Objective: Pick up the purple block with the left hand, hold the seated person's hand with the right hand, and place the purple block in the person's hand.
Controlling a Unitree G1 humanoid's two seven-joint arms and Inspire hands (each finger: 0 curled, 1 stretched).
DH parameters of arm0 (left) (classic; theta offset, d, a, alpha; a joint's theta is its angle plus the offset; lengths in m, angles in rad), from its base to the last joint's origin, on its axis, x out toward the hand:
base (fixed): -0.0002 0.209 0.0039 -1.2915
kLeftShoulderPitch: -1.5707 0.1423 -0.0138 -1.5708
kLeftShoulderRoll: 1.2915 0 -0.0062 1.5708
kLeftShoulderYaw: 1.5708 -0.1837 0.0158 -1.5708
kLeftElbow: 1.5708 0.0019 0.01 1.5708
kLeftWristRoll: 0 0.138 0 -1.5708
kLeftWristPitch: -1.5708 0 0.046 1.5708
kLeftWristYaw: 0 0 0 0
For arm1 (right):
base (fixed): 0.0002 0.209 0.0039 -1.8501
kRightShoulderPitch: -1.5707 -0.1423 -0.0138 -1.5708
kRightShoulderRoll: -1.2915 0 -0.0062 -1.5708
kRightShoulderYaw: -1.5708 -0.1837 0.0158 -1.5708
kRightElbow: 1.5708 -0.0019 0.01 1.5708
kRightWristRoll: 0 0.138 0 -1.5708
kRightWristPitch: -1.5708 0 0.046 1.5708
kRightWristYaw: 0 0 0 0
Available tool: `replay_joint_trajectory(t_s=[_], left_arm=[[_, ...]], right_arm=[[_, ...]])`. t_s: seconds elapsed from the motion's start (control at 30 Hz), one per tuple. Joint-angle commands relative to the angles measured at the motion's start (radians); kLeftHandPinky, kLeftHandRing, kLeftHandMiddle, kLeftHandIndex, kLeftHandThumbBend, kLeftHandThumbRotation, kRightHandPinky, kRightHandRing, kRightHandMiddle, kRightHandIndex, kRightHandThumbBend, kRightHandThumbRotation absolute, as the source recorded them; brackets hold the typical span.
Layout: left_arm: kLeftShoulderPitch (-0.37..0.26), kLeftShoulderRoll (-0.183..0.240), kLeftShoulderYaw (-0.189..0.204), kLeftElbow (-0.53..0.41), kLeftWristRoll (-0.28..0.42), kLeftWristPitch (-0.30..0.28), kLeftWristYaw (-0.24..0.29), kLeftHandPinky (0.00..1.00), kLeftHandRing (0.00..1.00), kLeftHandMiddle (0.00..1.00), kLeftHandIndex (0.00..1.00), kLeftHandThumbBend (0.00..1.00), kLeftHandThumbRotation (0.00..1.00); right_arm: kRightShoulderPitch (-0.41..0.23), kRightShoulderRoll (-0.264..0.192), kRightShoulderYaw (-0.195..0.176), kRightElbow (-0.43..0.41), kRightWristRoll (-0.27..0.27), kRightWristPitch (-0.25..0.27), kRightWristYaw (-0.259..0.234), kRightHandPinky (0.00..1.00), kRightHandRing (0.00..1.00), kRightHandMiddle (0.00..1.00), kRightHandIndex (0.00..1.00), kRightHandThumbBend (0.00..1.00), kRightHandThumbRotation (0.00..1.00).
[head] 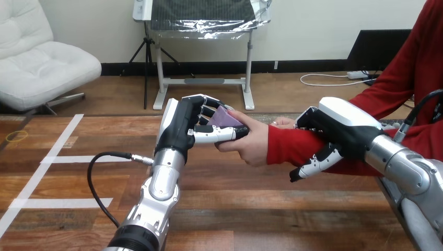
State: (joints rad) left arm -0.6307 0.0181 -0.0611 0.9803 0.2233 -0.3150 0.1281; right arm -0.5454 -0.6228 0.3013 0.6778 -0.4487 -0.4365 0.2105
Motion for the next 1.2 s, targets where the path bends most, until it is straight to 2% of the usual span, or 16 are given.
replay_joint_trajectory(t_s=[0.0, 0.27, 0.43, 0.47, 0.53, 0.63, 0.73, 0.93, 1.03, 1.07, 1.17], left_arm=[[-0.088, -0.064, -0.039, -0.008, 0.003, -0.038, -0.022, 0.28, 0.35, 0.4, 0.44, 0.74, 0.0], [-0.071, -0.059, -0.025, -0.025, -0.031, -0.05, -0.062, 0.29, 0.35, 0.41, 0.44, 0.72, 0.0], [-0.06, -0.05, -0.026, -0.047, -0.044, -0.034, -0.083, 0.33, 0.4, 0.44, 0.47, 0.72, 0.0], [-0.059, -0.049, -0.026, -0.05, -0.047, -0.03, -0.089, 0.36, 0.44, 0.48, 0.51, 0.72, 0.05], [-0.056, -0.046, -0.024, -0.054, -0.057, -0.027, -0.106, 0.38, 0.47, 0.51, 0.53, 0.72, 0.09], [-0.052, -0.041, -0.02, -0.06, -0.074, -0.026, -0.136, 0.43, 0.53, 0.57, 0.6, 0.75, 0.23], [-0.048, -0.037, -0.02, -0.065, -0.084, -0.025, -0.155, 0.52, 0.62, 0.66, 0.7, 0.8, 0.42], [-0.033, -0.021, -0.017, -0.091, -0.099, -0.025, -0.196, 0.65, 0.74, 0.76, 0.82, 0.85, 0.63], [-0.015, -0.01, -0.015, -0.124, -0.103, -0.02, -0.21, 0.7, 0.79, 0.81, 0.85, 0.87, 0.72], [-0.009, -0.007, -0.013, -0.136, -0.105, -0.019, -0.214, 0.72, 0.81, 0.83, 0.87, 0.88, 0.79], [0.011, 0.003, -0.011, -0.172, -0.106, -0.016, -0.222, 0.75, 0.83, 0.85, 0.88, 0.88, 0.86]], right_arm=[[-0.035, 0.06, -0.011, -0.071, 0.032, -0.045, 0.003, 0.23, 0.25, 0.3, 0.31, 0.91, 0.16], [-0.027, 0.048, -0.014, -0.078, 0.031, -0.037, 0.009, 0.23, 0.25, 0.3, 0.31, 0.91, 0.16], [-0.027, 0.042, -0.015, -0.07, 0.032, -0.047, 0.012, 0.23, 0.26, 0.3, 0.32, 0.91, 0.17], [-0.027, 0.042, -0.015, -0.067, 0.033, -0.049, 0.013, 0.23, 0.26, 0.31, 0.32, 0.9, 0.17], [-0.028, 0.04, -0.016, -0.062, 0.035, -0.052, 0.018, 0.23, 0.26, 0.31, 0.33, 0.9, 0.17], [-0.028, 0.036, -0.017, -0.058, 0.039, -0.051, 0.033, 0.24, 0.27, 0.31, 0.33, 0.91, 0.18], [-0.028, 0.034, -0.019, -0.059, 0.043, -0.047, 0.045, 0.25, 0.28, 0.33, 0.35, 0.91, 0.2], [-0.027, 0.031, -0.025, -0.059, 0.059, -0.033, 0.087, 0.27, 0.31, 0.35, 0.38, 0.94, 0.23], [-0.028, 0.026, -0.028, -0.061, 0.068, -0.02, 0.124, 0.29, 0.33, 0.37, 0.4, 0.95, 0.25], [-0.028, 0.025, -0.028, -0.061, 0.069, -0.016, 0.135, 0.31, 0.35, 0.4, 0.43, 0.96, 0.29], [-0.03, 0.018, -0.027, -0.064, 0.062, -0.006, 0.161, 0.34, 0.38, 0.43, 0.46, 0.97, 0.34]])
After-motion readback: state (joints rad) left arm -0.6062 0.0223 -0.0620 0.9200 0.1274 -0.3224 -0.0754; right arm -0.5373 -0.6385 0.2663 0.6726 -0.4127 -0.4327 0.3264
